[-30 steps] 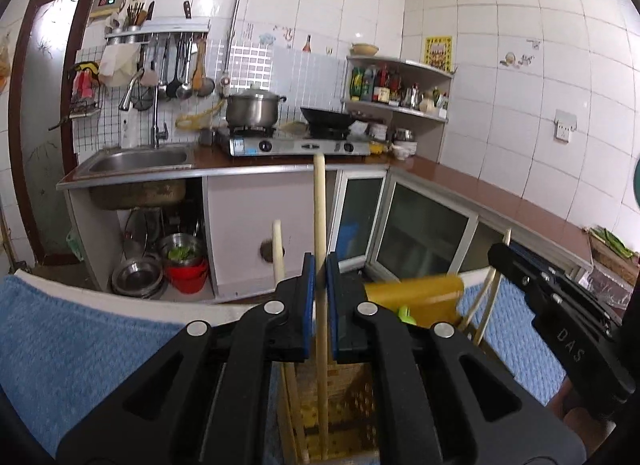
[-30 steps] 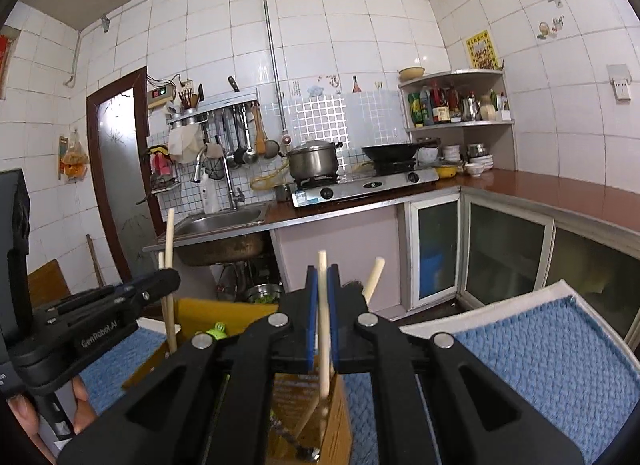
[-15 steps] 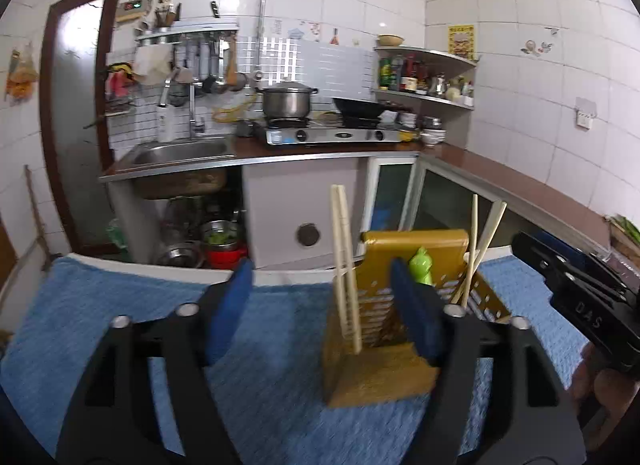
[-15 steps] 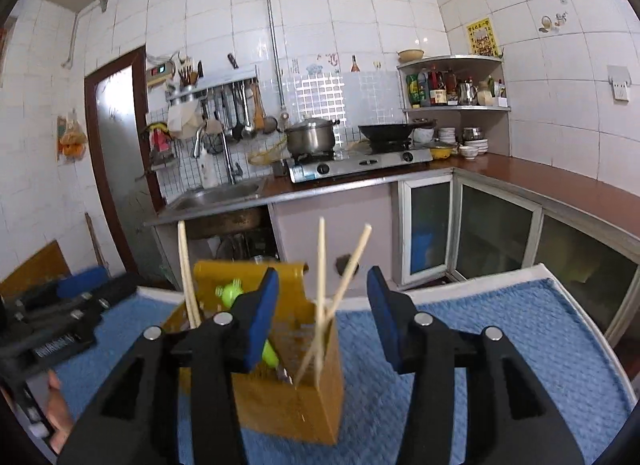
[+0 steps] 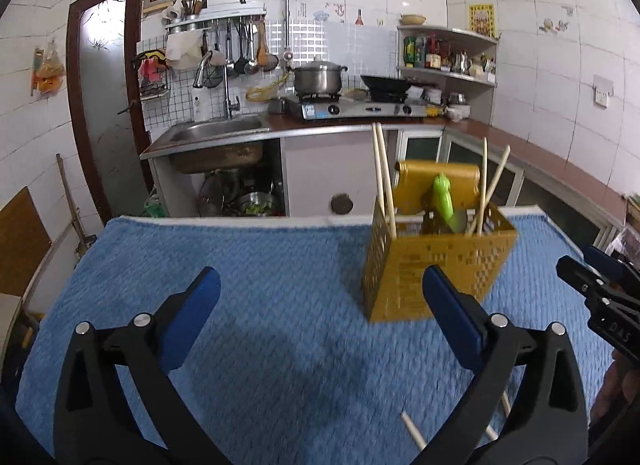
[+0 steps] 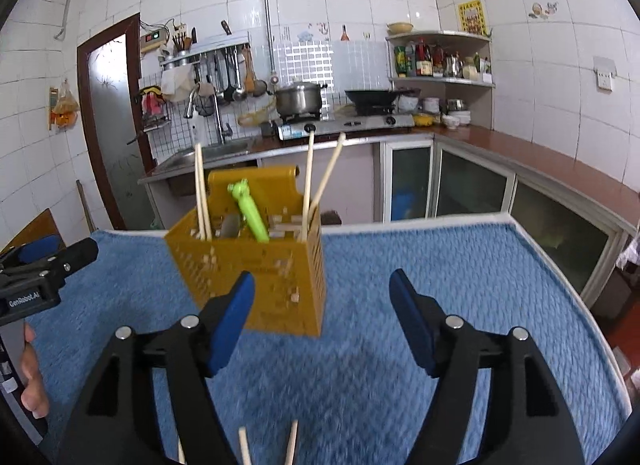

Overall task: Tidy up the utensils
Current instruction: 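Withdraw both tools and move them down to the remaining chopsticks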

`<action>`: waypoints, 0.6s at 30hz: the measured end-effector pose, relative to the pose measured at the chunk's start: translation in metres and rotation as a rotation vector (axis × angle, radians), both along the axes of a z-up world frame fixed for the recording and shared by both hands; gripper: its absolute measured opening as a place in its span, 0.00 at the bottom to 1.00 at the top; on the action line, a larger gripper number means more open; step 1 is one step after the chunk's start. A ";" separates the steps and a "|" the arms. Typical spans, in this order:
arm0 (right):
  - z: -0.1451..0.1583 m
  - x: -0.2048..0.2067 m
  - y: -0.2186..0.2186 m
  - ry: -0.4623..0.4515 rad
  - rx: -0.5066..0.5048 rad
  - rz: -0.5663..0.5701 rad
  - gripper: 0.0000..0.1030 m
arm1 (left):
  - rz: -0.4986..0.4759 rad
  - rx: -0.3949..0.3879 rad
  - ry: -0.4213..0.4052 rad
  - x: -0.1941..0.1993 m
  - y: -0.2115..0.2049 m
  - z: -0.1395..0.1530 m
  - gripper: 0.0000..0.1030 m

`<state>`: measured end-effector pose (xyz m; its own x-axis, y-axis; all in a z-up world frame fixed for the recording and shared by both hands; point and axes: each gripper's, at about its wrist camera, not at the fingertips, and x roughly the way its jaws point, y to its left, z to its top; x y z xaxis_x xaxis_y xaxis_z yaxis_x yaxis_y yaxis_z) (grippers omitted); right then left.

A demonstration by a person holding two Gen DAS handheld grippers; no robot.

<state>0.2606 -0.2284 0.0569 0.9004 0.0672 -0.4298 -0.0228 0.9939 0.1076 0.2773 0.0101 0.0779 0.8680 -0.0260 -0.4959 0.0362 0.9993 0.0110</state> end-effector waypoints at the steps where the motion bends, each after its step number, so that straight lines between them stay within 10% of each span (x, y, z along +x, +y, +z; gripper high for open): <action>1: -0.004 -0.006 -0.001 0.014 0.004 -0.003 0.67 | -0.001 -0.002 0.008 -0.004 -0.001 -0.003 0.95; 18: -0.068 -0.048 -0.006 0.182 0.007 -0.024 0.67 | -0.023 -0.027 0.214 -0.041 -0.020 -0.072 0.95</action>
